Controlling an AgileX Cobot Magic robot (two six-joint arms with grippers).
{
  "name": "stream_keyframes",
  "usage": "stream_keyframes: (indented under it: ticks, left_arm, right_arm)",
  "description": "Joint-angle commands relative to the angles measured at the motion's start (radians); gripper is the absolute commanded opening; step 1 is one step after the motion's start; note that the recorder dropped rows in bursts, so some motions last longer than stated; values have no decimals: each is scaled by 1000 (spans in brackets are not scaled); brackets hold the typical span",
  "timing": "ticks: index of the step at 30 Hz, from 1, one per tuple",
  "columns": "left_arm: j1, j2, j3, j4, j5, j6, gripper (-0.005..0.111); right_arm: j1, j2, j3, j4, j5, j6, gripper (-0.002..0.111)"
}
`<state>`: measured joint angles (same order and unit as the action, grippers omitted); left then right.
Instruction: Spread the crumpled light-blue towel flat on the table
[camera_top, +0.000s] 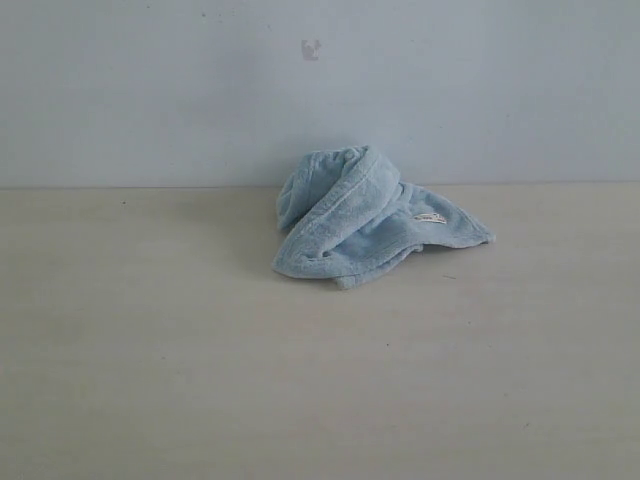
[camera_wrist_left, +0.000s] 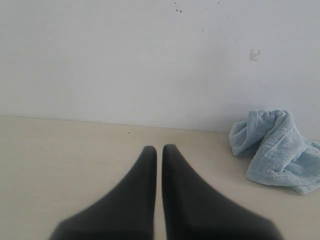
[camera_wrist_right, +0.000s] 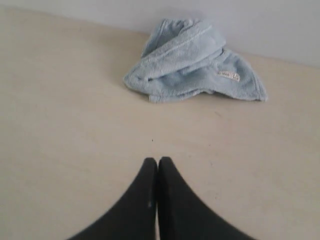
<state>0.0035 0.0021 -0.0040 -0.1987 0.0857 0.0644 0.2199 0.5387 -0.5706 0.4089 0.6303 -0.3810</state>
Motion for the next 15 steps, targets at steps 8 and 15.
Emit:
stream_keyframes:
  ticks: [8,15]
  left_arm:
    - [-4,-2,4,2,-10,-7,4]
    - [-4,-2,4,2,-10,-7,4]
  right_arm:
    - [0,766,-481,-10,163,-74,37]
    - [28,1118,-672,136,140,-388,63]
